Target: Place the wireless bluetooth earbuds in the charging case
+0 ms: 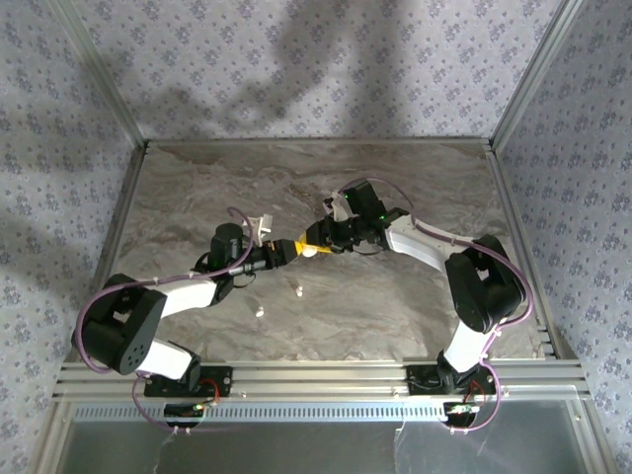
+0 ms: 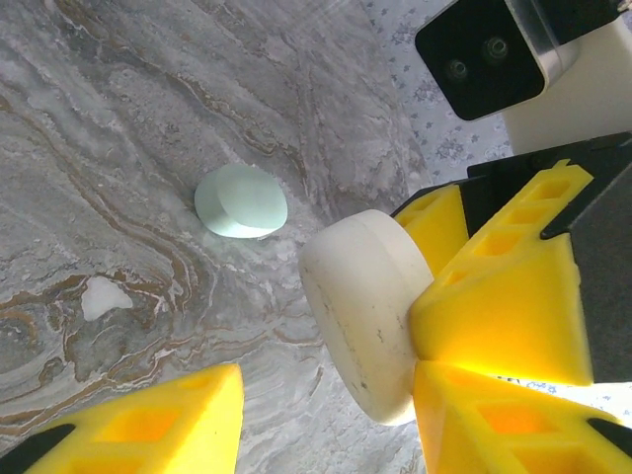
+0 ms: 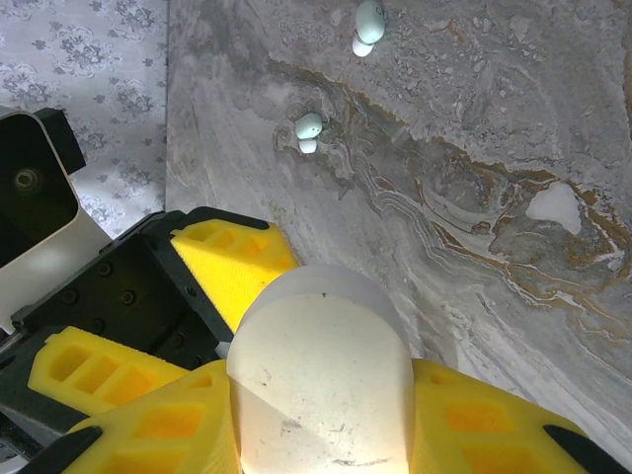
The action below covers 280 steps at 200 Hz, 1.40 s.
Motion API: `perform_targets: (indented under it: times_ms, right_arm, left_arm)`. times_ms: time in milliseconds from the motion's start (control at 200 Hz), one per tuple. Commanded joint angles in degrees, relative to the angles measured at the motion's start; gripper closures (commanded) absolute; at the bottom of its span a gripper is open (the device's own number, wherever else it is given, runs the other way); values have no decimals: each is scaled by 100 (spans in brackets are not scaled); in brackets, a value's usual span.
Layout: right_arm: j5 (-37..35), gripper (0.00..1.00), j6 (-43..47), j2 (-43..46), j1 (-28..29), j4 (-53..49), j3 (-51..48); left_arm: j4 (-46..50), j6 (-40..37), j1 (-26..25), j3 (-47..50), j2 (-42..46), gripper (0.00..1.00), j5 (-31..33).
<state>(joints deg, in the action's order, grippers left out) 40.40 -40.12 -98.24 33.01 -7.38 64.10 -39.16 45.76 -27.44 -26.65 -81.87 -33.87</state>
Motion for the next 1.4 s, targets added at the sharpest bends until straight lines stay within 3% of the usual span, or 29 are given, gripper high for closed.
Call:
perform_targets:
  times_ms: [0,480,914,1209,1394]
  right_arm:
    - [260,65,-201,72,48,224,-70]
    - [565,66,-445,484,5,482,-281]
    - [336,67,-212,727,-167,136,-588]
    - [336,67,-307,659,-188,245,-602]
    - [357,67,-459,589,-182,375,-554]
  left_arm:
    - [-254,5,-24,-173,-48,50,-155]
    - [331,-172,90,-288,-302,50,293]
    - [292,-195,248,-148,-15,49,288]
    - [-526,-59,148,151,385,30,-72]
    - [-753,-19,-121,72,200,28,-172]
